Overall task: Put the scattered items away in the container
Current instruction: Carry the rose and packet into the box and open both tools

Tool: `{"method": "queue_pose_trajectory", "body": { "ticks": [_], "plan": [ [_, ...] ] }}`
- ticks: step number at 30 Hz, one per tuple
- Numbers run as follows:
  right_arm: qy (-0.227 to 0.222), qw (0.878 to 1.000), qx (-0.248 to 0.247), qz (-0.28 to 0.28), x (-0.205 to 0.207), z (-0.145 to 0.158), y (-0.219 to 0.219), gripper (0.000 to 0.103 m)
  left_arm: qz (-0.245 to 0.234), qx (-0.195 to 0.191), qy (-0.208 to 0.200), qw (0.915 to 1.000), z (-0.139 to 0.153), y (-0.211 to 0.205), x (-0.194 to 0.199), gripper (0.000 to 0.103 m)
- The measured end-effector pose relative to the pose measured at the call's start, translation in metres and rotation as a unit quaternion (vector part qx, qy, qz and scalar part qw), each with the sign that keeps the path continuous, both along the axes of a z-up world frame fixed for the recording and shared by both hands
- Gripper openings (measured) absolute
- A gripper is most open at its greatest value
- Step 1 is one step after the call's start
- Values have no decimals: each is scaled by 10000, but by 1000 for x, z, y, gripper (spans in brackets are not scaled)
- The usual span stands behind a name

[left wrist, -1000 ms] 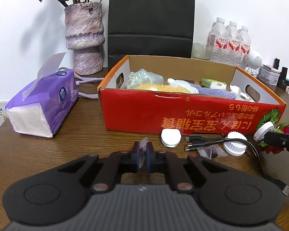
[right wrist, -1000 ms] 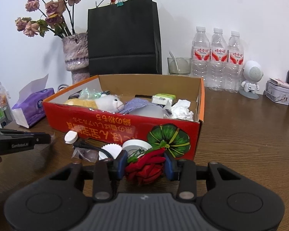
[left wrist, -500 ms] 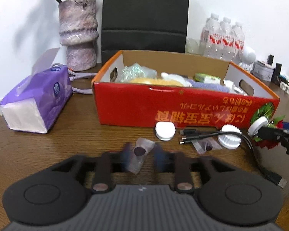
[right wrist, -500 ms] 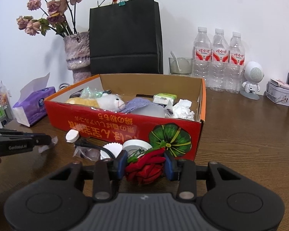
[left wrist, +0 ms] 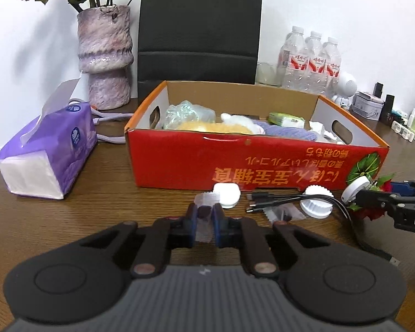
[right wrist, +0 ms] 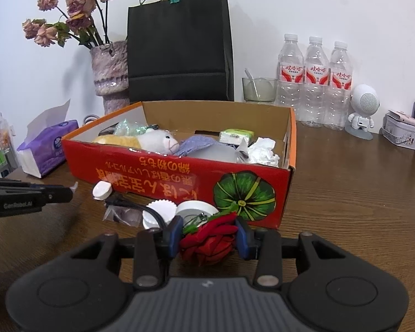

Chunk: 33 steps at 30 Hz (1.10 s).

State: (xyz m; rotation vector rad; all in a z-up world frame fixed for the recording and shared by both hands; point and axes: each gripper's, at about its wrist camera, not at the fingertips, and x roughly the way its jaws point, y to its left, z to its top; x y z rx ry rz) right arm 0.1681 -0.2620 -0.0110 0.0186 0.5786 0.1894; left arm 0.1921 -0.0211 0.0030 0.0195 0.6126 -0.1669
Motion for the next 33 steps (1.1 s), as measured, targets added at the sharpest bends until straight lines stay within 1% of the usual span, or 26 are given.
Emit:
{"method": "queue_pose_trajectory", "body": {
  "ticks": [12,15,18,22,26,30,33],
  "plan": [
    [-83,10000,-3,55,-4,5,1,38,-89,31,-91,9999,1,-4,-4,12],
    [-144,9999,21,75,-7,8,1,38,-128,64,-226,9996,6,-7,-9,12],
    [-219,9997,53,108,-9,13,2,38,-139,238,-514,9983,15,-13,-16,12],
    [-359,9992,113,124,-13,23,1,38,-224,78,-683,9974,30,-14,-19,12],
    [-598,9980,179,71,-13,40,-1,38,-262,-59,-888,9957,50,-20,-12,12],
    [-848,9960,279,-8,-5,59,-4,39,-243,-253,-1149,9928,70,-28,4,12],
    [-928,9952,322,-43,8,68,-5,39,-160,-439,-1230,9913,76,-34,21,12]
  ]
}}
